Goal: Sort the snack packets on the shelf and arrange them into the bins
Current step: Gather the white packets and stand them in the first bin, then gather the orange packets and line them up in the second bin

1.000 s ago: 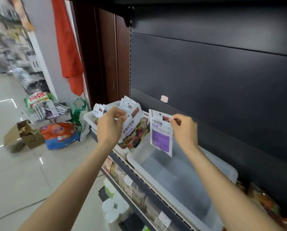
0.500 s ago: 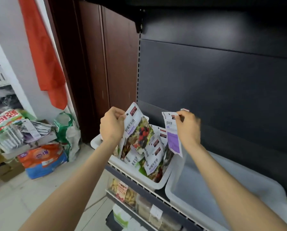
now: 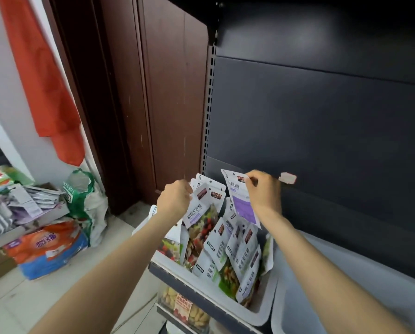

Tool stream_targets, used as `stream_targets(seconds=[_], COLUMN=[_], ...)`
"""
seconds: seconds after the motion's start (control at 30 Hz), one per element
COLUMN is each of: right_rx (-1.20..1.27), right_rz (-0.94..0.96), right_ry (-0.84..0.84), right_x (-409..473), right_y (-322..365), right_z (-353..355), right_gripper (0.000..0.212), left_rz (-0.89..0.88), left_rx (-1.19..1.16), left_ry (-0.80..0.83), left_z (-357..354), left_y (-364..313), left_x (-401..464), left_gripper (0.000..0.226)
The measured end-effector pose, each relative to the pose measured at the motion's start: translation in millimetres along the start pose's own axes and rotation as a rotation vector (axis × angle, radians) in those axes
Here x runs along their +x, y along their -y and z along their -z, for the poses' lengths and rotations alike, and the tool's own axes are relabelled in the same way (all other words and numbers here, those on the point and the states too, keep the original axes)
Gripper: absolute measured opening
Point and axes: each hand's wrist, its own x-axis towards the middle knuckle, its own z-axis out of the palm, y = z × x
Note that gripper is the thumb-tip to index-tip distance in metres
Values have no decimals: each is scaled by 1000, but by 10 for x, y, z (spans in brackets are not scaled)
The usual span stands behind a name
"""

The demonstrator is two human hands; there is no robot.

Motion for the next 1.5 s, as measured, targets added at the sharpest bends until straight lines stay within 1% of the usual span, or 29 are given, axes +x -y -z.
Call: stream_targets(seconds=[0.1, 0.2, 0.33, 0.37, 0.4, 0.47, 0.53, 0.6, 0.7, 0.8, 0.87, 0.93, 1.0, 1.07, 1.17, 1.23, 1.33, 1.5], right_rx=[29, 33, 91, 92, 73, -5, -88, -112, -113, -52, -21, -53, -117, -160, -230, -269, -290, -365], right_rz=[-17, -42, -113, -122, -133, -161, -213, -251, -228, -211, -193, -146, -123, -129, -214, -312, -458, -565], right_ry=[-16, -59, -144, -123, -64, 106, 211, 220, 225, 283, 262, 197, 112, 43, -5, -11, -27, -93], right_x=[12, 23, 79, 87, 77, 13, -77, -136, -159, -262, -365, -444, -520, -647, -898, -1064, -1326, -1881], right_y=[54, 128, 297, 340, 375, 380, 335, 302, 337, 441, 487, 511, 495, 437, 293, 136, -149, -729], right_z=[-138, -234, -369, -418, -483, -655, -784, -805, -760, -716, -653, -542, -424, -303, -49, 175, 530, 1199], right_gripper=[15, 15, 11, 10, 10, 8, 12, 15, 16, 29, 34, 34, 30, 26, 25, 24, 23, 24], left_rz=[-59, -184, -238, -246, -254, -271, -293, -316, -356, -415, -470, -567, -663, -746, -831, -856, -907, -983], left_rx=[66, 11, -59, -86, -113, -154, -157, -148, -144, -107, -99, -73, -59, -53, -35, -48, -47, 2], left_ry=[81, 173, 248, 258, 267, 291, 316, 323, 291, 215, 149, 89, 71, 86, 172, 264, 336, 427], left_z=[-8, 11, 101, 124, 139, 136, 104, 73, 83, 132, 180, 248, 302, 296, 177, 44, -205, -792], left_y=[131, 215, 310, 326, 338, 375, 422, 466, 481, 501, 506, 451, 342, 225, 22, -167, -491, -1059], left_x=[119, 226, 344, 375, 400, 425, 431, 453, 469, 376, 280, 208, 142, 40, -189, -356, -628, -1251], left_gripper=[20, 24, 26, 26, 26, 27, 29, 30, 28, 26, 25, 25, 27, 28, 28, 28, 26, 27])
